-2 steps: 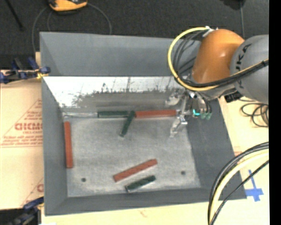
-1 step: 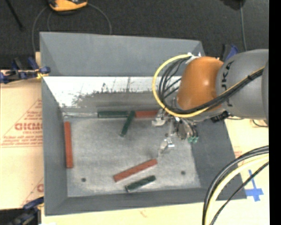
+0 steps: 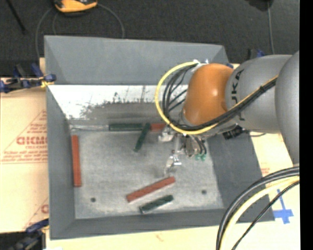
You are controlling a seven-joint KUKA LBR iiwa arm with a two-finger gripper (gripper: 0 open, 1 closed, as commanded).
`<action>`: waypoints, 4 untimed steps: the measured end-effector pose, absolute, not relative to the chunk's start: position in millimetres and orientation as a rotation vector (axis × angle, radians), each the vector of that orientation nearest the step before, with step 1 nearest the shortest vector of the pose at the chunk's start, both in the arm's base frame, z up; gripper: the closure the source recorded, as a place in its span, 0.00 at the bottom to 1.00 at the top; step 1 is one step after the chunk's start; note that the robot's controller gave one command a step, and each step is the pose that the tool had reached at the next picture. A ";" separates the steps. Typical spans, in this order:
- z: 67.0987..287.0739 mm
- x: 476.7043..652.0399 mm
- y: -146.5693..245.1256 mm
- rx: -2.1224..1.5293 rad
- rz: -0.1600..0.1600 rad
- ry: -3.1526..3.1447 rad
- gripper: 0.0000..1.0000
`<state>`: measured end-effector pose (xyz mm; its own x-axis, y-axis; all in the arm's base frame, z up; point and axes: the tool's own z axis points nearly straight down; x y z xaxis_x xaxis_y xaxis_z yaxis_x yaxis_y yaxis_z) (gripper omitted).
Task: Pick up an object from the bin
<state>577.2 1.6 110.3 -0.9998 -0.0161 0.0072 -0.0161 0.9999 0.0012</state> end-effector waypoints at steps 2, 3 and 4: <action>109.5 540.4 7.6 0.013 0.002 -3.145 0.00; 114.2 533.3 5.1 0.143 0.000 -3.132 0.00; 80.2 508.9 27.7 0.443 0.009 -3.126 1.00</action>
Offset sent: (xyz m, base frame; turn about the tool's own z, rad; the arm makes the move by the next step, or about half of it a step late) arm -0.0729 0.0309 -0.0209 -0.1951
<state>508.9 27.7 80.2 -0.9606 -0.2777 -0.0147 -0.2776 0.9607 -0.0080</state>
